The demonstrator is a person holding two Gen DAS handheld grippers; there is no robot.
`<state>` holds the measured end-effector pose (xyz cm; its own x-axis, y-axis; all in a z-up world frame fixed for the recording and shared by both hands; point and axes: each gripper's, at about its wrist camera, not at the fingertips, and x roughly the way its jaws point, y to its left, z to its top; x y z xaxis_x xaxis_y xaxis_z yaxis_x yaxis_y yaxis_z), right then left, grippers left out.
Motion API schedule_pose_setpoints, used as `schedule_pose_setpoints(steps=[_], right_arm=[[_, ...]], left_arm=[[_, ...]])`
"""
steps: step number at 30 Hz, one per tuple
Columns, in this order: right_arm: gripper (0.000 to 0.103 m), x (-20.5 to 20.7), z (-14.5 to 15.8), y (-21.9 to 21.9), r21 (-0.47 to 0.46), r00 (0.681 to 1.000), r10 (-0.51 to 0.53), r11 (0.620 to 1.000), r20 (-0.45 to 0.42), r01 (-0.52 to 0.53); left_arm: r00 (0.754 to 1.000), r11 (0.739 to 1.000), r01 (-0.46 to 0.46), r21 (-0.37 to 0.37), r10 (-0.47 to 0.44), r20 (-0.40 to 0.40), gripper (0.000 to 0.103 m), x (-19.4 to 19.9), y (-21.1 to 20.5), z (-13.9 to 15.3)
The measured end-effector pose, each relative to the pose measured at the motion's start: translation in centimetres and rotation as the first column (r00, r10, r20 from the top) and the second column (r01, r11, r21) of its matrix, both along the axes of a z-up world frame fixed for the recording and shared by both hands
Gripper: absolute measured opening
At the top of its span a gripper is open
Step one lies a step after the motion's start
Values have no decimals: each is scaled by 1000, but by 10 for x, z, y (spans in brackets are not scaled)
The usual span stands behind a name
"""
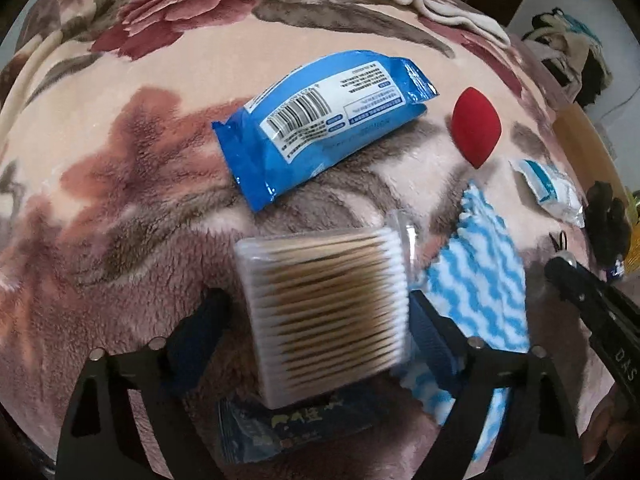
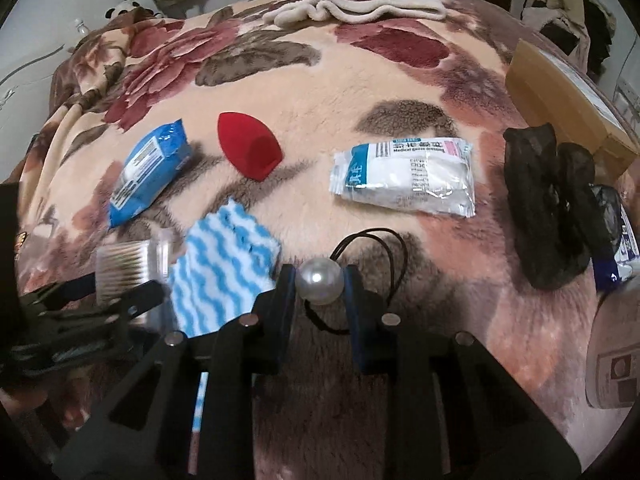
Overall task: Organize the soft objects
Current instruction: 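Grasp the cotton swab box with the left tool while the right tool grasps the pearl hair tie, then carry the swab box and hair tie over the orange basket with both tools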
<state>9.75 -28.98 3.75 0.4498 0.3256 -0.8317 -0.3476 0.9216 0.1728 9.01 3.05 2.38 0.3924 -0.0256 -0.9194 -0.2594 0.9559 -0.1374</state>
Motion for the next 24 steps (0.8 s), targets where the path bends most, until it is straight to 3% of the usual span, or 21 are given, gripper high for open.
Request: schedule_pose_setpoints(steps=[1,2,12,24], right_arm=[[25,-2,1,-1,5,1000,0,1000,3,0],[25,-3,3,-1,8,1000,0,1000,5,0],[25,-18,21,-2,29,999,10,1000,37,-11],[25,-45,43,-12,36,998,6,999,64,-9]], left_arm=[[1000,1000,0,-3,0,7,75,-2,2,1],[1000,1000,0,-4,0,16,73,-4,3,4],[994,1000,-16,-12,17,110,71,-34,17,47],[989,999,33,-3,-32,143,71,-52,-1,76]])
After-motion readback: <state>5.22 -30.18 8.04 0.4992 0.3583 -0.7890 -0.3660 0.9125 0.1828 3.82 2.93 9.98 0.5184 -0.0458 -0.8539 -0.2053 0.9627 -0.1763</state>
